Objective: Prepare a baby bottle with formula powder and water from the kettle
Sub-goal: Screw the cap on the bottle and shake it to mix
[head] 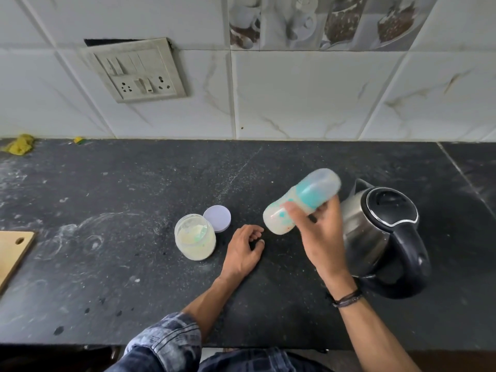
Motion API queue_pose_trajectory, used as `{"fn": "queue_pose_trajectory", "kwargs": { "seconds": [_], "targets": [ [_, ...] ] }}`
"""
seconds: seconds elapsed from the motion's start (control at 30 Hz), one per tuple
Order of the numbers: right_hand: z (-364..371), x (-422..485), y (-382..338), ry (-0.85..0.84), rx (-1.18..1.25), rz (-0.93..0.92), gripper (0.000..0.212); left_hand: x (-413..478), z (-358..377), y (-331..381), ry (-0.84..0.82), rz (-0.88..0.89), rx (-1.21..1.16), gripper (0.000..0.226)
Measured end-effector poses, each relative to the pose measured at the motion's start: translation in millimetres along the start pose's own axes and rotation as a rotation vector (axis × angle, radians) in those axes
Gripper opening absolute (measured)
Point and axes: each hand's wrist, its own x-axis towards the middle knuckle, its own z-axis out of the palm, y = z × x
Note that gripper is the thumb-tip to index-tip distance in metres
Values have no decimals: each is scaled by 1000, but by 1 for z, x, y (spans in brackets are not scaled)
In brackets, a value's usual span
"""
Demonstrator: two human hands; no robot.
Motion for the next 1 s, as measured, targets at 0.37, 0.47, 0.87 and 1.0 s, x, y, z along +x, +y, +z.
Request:
{"fn": "queue_pose_trajectory", "kwargs": {
  "seconds": [0.37, 0.47, 0.87, 1.0],
  "targets": [
    [-11, 12, -6, 6, 2, 95, 49, 4, -3, -2, -1, -18, -23, 26],
    [-20, 15, 2, -162, -113, 234, 52, 0, -1, 0, -18, -17, -2, 29],
    [-21, 10, 0, -119, 44, 156, 47, 5, -5, 6, -23, -10, 19, 29],
    [-18, 8, 0, -141, 87, 193, 55, 3, -5, 7, -20, -17, 27, 29]
  ]
}}
